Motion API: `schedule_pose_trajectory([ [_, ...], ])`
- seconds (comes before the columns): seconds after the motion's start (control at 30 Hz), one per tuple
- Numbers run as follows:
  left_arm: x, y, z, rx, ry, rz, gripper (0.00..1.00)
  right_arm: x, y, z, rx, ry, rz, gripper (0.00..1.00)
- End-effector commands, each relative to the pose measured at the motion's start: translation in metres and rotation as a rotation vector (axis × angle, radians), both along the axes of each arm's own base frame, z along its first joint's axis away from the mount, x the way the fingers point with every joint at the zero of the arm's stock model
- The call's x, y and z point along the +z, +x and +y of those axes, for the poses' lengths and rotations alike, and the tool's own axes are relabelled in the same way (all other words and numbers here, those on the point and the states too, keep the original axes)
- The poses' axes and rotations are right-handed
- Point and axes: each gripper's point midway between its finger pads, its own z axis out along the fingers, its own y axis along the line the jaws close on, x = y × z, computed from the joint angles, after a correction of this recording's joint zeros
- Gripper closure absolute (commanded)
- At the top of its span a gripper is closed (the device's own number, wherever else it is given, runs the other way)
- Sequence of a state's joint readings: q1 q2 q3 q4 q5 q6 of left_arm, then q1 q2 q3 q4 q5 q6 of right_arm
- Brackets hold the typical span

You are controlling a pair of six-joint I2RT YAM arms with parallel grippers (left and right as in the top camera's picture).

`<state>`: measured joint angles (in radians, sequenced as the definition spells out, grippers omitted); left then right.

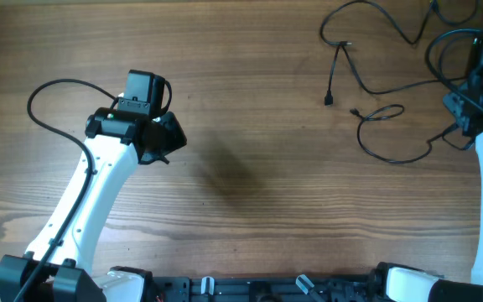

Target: Untangle cables

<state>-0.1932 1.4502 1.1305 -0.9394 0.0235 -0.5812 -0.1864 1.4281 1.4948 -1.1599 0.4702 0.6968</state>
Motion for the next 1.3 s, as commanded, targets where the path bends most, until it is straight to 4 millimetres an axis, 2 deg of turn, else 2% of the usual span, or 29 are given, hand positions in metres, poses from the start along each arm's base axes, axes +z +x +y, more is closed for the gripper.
schedule_pose_trajectory([
  [0.0,-0.001,0.002,-0.002,0.003,-0.019,0.002,0.56,-0.012,0.024,0.046,0.257,0.209,-0.023,0.96],
  [0.03,0.002,0.003,-0.016,-0.023,-0.097,-0.003,0.56,-0.01,0.039,0.087,0.511,0.345,-0.066,0.96],
  [0.13,0.005,0.003,-0.03,-0.05,-0.173,-0.003,0.55,0.013,0.043,0.163,0.885,0.631,-0.202,0.96],
  [0.17,0.005,0.003,-0.03,-0.05,-0.173,-0.002,0.52,0.026,0.038,0.191,1.033,0.724,-0.254,0.96],
  [0.23,0.005,0.003,-0.03,-0.05,-0.173,-0.003,0.46,0.044,0.021,0.233,1.249,0.835,-0.302,0.96],
  [0.33,0.005,0.003,-0.03,-0.05,-0.173,-0.003,0.36,0.055,-0.015,0.297,1.499,0.955,-0.271,0.96],
  [0.5,0.005,0.004,-0.03,-0.05,-0.174,-0.006,0.31,0.059,-0.068,0.38,1.798,1.001,-0.177,0.96],
  [0.57,0.005,0.004,-0.03,-0.05,-0.174,-0.007,0.3,0.064,-0.077,0.397,1.869,0.996,-0.188,0.96],
  [0.67,0.005,0.004,-0.03,-0.05,-0.174,-0.007,0.29,0.075,-0.087,0.417,1.92,1.038,-0.217,0.96],
  [0.73,0.005,0.004,-0.03,-0.05,-0.174,-0.007,0.29,0.081,-0.089,0.421,1.953,1.048,-0.244,0.95],
  [0.8,0.005,0.004,-0.03,-0.05,-0.173,-0.006,0.29,0.076,-0.082,0.419,1.936,0.994,-0.242,0.95],
  [0.83,0.005,0.004,-0.03,-0.05,-0.173,-0.006,0.29,0.056,-0.063,0.41,1.834,0.859,-0.188,0.95],
  [0.9,0.005,0.004,-0.03,-0.051,-0.173,-0.006,0.28,0.008,-0.025,0.361,1.411,0.6,-0.011,0.95],
  [0.97,0.005,0.004,-0.03,-0.053,-0.173,-0.006,0.28,-0.011,-0.015,0.323,1.177,0.468,0.068,0.95],
  [1.07,0.005,0.004,-0.032,-0.057,-0.183,-0.004,0.28,-0.01,-0.015,0.324,1.181,0.47,0.066,0.94],
  [1.2,0.005,0.001,-0.044,-0.087,-0.218,0.007,0.28,-0.007,-0.011,0.326,1.186,0.468,0.043,0.92],
  [1.27,0.0,-0.003,-0.06,-0.135,-0.215,0.024,0.27,-0.006,-0.009,0.327,1.187,0.467,0.034,0.92],
])
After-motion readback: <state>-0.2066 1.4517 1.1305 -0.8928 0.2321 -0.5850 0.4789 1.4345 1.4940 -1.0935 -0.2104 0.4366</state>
